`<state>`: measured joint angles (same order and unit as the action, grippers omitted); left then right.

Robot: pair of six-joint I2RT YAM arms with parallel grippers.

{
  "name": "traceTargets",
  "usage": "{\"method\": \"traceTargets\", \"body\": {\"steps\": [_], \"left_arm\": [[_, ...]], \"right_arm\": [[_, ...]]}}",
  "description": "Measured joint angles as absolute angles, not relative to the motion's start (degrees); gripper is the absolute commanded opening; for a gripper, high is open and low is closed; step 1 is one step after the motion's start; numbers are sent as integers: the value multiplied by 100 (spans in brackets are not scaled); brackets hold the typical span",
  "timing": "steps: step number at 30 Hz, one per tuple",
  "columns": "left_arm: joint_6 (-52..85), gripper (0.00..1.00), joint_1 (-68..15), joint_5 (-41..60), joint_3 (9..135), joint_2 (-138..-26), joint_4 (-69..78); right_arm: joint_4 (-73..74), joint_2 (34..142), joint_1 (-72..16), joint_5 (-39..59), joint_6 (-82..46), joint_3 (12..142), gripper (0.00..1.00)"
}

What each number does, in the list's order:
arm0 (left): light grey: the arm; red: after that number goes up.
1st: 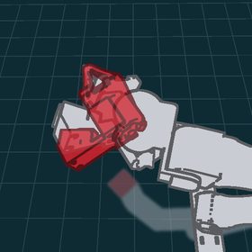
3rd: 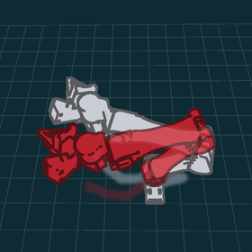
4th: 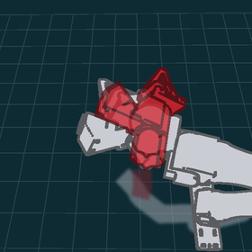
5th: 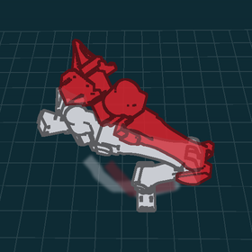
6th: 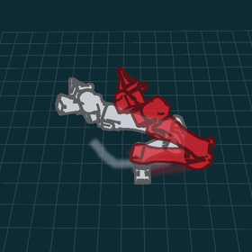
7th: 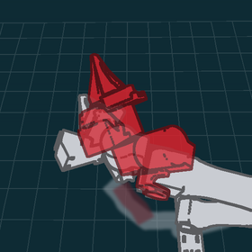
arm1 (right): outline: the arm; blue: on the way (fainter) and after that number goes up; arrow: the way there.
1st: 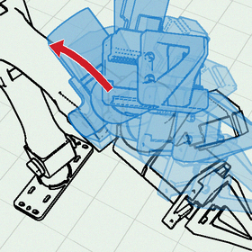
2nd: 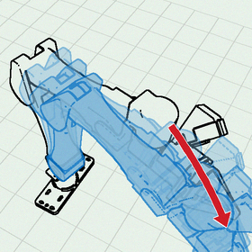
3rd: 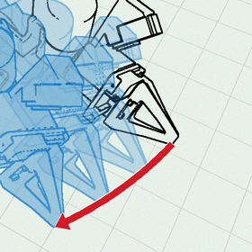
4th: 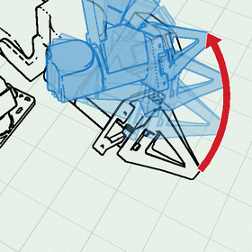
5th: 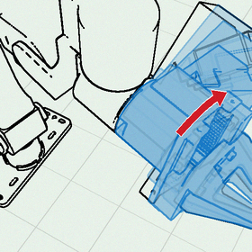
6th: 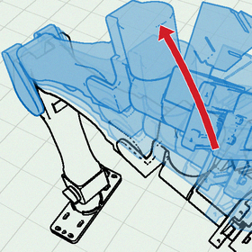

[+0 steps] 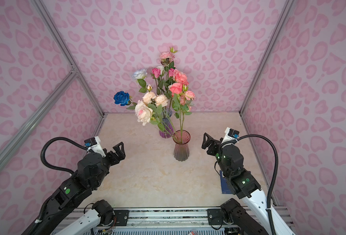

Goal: Arrange the flowers into the vase

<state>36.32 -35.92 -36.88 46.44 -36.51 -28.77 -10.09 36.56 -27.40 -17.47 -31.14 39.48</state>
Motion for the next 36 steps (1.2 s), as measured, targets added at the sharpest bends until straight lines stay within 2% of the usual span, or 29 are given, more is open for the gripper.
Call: {"method": "traceTargets", "body": {"steps": [4,8,15,18,22,25,28,31,36], "left_arm": [[3225,98,-3579,-4469,3806,-3435,-2053],[1732,98,-3448,-4383,2528,-3175,-320],[858,98,-2126,-4185,1516,-3708,1802],[812,98,-1669,-4165,1076,-4300,2539],[867,98,-1295,-4095,864,-5752,3614],[475,98,-1267,-3583,1131,-6899,4211],[38,98,-1212,-2982,1382,-7568,4967],[-110,98,-963,-2617,1459,-7996,5374],[97,98,-231,-1791,1551,-8340,5704]], "right_arm": [[-183,3551,-2738,-2543,-2117,3363,98],[954,3570,-2689,-2674,-1070,2469,98],[2563,4392,-1964,-2265,-19,1717,98],[2932,4755,-1474,-2099,64,1413,98],[3389,5559,-1194,-1780,161,1247,98],[3894,6270,-1085,-1599,222,985,99],[4327,6720,-832,-1579,60,878,100],[4805,7057,-386,-1459,-292,985,100],[5680,7743,-263,-1120,-235,1048,100]]}}
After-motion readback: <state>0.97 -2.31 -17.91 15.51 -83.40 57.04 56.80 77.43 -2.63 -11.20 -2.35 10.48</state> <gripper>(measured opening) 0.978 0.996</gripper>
